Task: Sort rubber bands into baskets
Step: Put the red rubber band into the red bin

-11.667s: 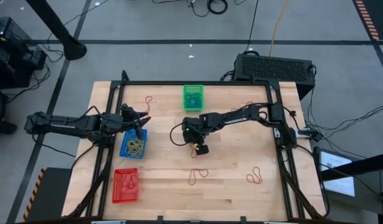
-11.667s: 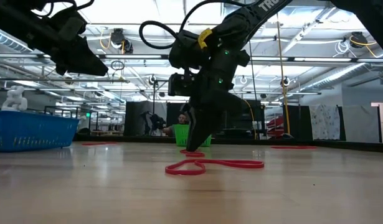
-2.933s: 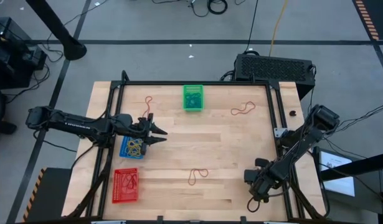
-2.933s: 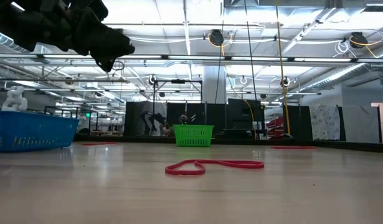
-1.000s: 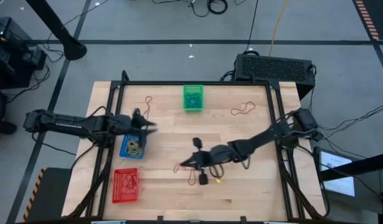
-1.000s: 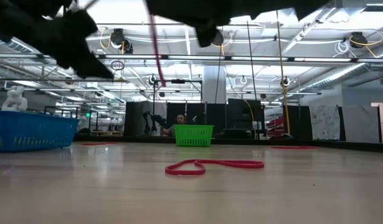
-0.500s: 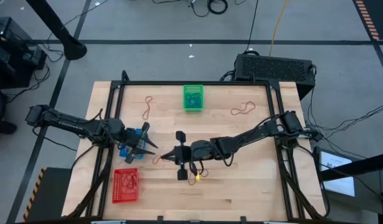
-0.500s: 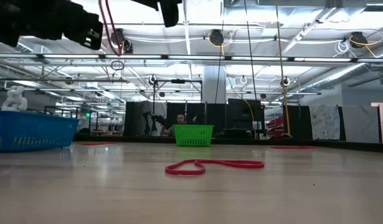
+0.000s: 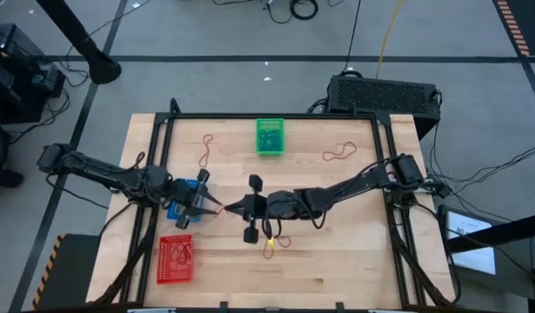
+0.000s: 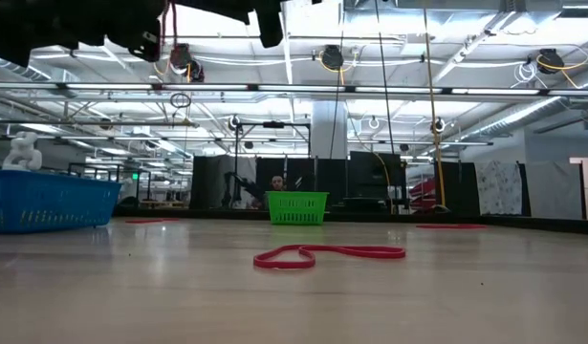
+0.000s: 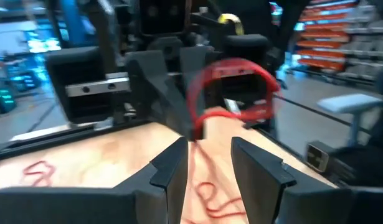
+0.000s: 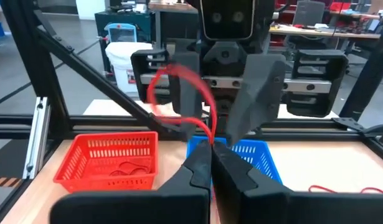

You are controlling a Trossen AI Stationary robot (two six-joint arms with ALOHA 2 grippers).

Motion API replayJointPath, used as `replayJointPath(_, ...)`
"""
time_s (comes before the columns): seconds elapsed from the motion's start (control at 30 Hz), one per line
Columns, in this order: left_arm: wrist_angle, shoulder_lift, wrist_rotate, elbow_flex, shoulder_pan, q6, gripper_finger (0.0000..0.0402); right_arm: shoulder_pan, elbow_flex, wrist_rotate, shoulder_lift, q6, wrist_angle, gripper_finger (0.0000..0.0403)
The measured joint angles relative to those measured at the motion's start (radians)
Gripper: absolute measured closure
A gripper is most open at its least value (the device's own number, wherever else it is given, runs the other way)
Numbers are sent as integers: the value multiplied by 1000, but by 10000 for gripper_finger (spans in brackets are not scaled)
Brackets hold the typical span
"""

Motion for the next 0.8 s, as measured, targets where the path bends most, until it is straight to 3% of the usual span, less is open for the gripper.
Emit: replayJointPath(0.8,118,50,-39,0,1,0,270,-31,0,-1,0,34,-53,403)
